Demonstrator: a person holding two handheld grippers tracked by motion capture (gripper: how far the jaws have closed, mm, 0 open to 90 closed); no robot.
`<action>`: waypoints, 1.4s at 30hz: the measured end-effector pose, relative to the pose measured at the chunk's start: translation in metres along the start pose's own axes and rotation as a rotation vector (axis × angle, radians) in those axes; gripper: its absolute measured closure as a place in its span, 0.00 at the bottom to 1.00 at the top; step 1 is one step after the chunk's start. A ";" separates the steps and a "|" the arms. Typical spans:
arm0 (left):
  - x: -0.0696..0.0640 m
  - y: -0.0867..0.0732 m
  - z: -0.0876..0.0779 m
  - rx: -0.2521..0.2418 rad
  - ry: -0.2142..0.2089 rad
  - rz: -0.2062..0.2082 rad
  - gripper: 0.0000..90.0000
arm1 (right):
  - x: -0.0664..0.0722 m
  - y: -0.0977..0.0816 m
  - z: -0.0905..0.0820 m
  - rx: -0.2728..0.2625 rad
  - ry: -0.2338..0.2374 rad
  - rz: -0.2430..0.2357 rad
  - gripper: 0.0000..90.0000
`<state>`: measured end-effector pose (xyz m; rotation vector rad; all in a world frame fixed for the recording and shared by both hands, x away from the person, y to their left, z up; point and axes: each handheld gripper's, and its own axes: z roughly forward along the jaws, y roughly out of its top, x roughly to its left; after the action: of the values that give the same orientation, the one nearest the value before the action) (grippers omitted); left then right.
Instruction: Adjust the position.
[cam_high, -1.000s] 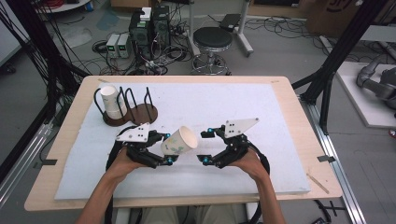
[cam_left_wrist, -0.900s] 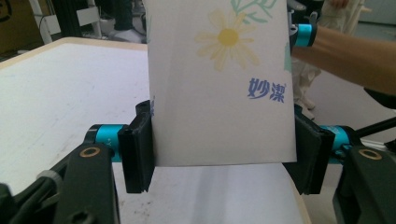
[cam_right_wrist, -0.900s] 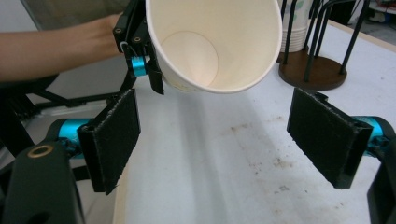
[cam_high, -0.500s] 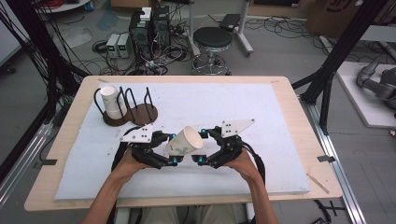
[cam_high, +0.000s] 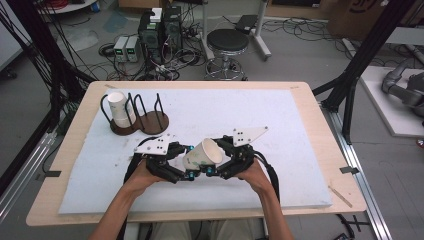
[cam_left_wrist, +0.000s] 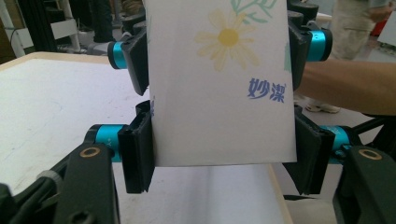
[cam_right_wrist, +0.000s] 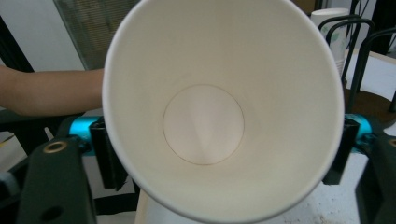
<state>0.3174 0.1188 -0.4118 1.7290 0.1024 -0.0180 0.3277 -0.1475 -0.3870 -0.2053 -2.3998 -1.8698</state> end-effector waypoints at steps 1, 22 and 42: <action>0.000 0.000 0.000 -0.001 -0.001 0.002 0.40 | 0.000 0.000 0.000 -0.006 0.000 -0.001 0.28; -0.001 0.000 -0.001 0.020 0.073 -0.031 0.05 | 0.001 0.002 -0.005 -0.011 -0.006 -0.013 0.34; -0.008 -0.033 -0.068 0.101 0.522 -0.074 0.05 | -0.018 0.013 -0.022 0.142 -0.296 0.062 0.35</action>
<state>0.3038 0.1906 -0.4325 1.7943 0.5571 0.3806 0.3471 -0.1664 -0.3724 -0.5751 -2.6667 -1.7392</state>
